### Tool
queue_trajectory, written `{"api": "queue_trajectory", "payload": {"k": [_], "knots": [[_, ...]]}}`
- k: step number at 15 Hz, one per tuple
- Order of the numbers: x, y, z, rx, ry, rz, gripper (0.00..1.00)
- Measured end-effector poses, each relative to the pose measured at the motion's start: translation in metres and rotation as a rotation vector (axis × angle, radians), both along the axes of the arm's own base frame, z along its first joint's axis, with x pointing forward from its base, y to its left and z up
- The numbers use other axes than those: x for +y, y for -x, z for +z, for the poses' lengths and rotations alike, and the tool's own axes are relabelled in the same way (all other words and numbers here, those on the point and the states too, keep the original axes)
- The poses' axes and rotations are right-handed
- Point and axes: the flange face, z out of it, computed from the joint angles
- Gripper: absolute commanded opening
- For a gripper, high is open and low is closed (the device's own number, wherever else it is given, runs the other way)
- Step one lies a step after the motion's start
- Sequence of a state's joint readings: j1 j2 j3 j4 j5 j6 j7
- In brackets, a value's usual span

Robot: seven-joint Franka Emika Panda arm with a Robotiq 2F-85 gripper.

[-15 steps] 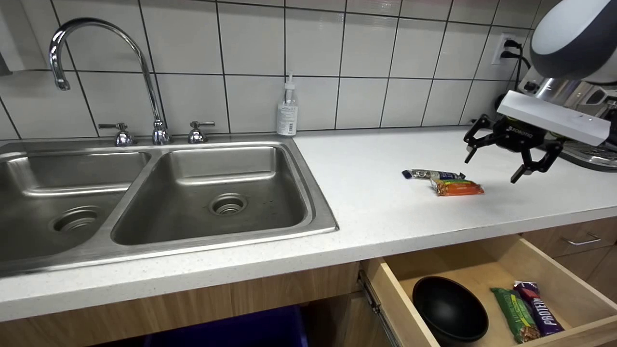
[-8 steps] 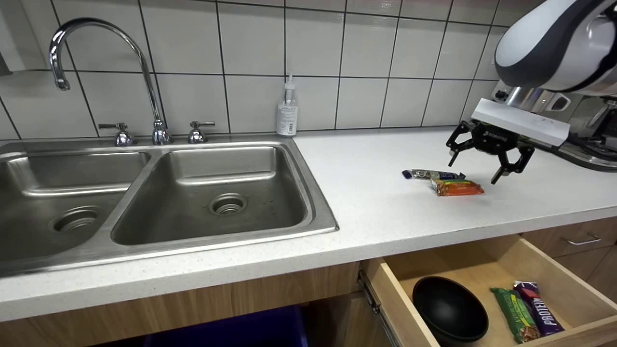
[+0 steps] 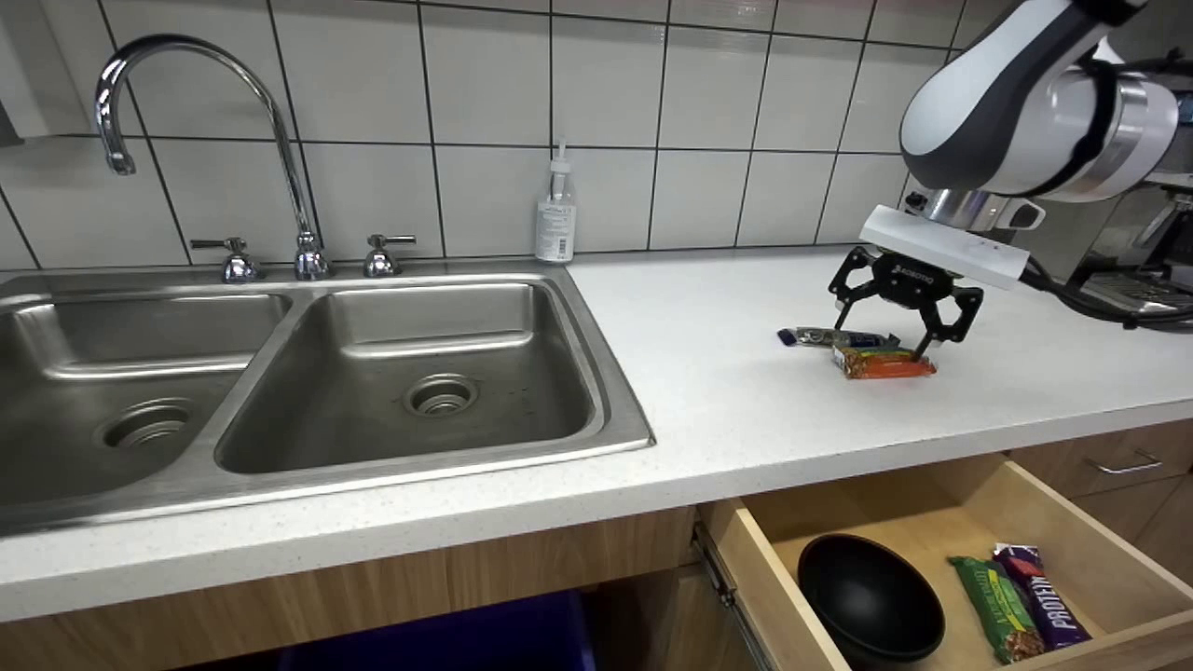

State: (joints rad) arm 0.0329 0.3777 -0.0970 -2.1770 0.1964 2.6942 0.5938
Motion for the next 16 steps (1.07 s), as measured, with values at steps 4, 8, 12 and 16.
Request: {"api": "queue_trajectory", "payload": {"k": [4, 8, 12, 16], "knots": [[-0.004, -0.008, -0.01, 0.01, 0.001, -0.054, 1.0], [-0.008, -0.012, -0.015, 0.02, 0.001, -0.083, 1.0], [-0.009, -0.013, -0.019, 0.035, -0.001, -0.09, 1.0], [-0.009, -0.012, -0.02, 0.038, -0.002, -0.09, 1.0]]}}
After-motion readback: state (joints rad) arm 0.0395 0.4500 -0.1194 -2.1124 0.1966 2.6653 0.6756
